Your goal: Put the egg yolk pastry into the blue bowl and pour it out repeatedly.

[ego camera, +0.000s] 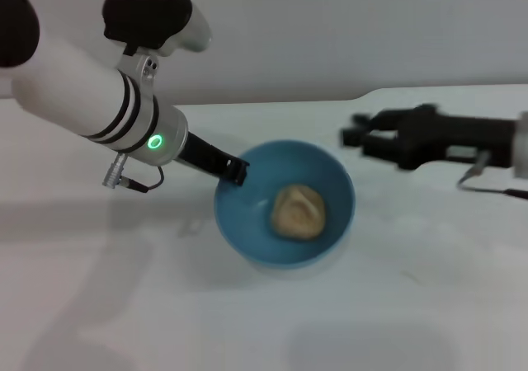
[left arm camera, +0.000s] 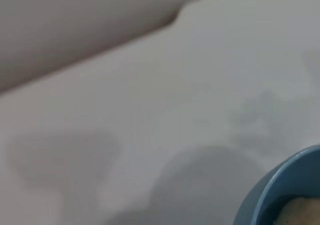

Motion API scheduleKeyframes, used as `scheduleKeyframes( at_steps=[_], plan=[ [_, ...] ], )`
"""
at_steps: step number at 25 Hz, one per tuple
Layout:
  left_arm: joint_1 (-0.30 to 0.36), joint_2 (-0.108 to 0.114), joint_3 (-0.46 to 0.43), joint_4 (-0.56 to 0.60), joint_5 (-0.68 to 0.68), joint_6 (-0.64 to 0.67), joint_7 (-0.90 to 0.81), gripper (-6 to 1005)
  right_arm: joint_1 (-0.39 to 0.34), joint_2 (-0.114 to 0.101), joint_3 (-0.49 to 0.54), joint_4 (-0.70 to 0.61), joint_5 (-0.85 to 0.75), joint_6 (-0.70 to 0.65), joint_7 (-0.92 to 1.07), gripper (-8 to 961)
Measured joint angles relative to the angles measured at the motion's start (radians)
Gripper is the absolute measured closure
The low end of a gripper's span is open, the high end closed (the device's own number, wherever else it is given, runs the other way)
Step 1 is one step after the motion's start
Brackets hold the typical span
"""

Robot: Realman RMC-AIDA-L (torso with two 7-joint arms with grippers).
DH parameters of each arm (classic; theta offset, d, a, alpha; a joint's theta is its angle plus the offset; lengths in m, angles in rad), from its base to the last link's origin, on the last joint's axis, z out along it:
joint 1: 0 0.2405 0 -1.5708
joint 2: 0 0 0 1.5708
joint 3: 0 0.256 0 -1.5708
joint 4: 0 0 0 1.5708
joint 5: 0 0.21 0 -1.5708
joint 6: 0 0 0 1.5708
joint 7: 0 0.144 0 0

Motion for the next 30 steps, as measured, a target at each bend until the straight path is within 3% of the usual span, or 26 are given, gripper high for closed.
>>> scheduleKeyframes(
  at_steps=[2,8,16,20,25,30],
  plan=[
    [0.034,0.000,0.020,-0.029,0.002,0.068,0.013,981,-0.026,0.002,0.091,0.012,0.047,0.021,-0.001,646],
    [0.155,0.000,0.095,-0.135,0.003,0.291,0.050,982,-0.120,-0.003,0.308,0.219,0.366,0.075,-0.178,639],
    [0.290,-0.002,0.294,-0.198,0.050,0.671,0.097,982,-0.179,-0.005,0.431,0.341,0.451,0.078,-0.268,631],
    [0.328,-0.008,0.462,-0.166,0.161,0.921,0.099,983,-0.190,-0.005,0.458,0.373,0.453,0.080,-0.287,626],
    [0.339,-0.015,0.649,-0.042,0.223,1.284,0.120,982,-0.189,-0.005,0.460,0.401,0.454,0.092,-0.288,621],
    [0.333,-0.019,0.738,0.053,0.206,1.491,0.183,981,-0.184,-0.005,0.461,0.423,0.455,0.093,-0.288,615]
  ],
)
